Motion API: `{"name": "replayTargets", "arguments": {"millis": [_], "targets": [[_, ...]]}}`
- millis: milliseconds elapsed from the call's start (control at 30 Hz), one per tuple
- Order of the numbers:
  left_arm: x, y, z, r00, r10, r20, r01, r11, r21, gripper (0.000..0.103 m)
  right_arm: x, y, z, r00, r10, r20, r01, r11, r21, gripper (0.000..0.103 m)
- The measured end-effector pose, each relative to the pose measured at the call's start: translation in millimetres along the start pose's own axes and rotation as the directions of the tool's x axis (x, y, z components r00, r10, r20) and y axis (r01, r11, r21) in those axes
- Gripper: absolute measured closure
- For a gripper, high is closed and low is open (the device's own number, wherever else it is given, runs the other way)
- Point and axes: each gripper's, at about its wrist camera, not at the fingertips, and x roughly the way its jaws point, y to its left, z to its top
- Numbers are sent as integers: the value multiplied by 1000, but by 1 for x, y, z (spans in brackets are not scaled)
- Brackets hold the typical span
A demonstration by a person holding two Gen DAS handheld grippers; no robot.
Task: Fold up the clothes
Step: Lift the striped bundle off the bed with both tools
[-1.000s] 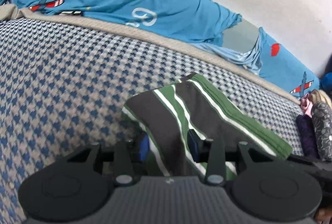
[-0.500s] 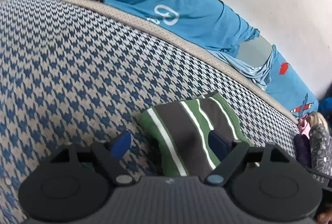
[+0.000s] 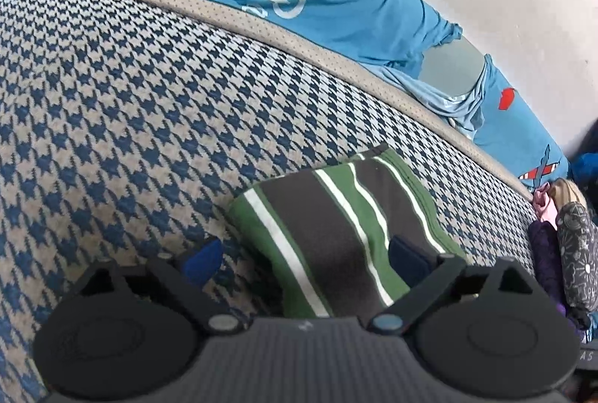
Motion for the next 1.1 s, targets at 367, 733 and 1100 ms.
{"name": "replayTargets", "arguments": {"millis": [367,733,1100], "targets": [[22,2,2,1000,-14,-1,14,1000,-11,2,21,5,-2,998,-29,59,32,998,-49,46],[36,-16,-1,999,-31,9,30,997,77,26,39,12,1,997,-10,81,14,998,-60,60],[21,-40,-20,993,11,114,-28,988,153,74,30,26,1,994,-24,109,33,996,-81,79]]}}
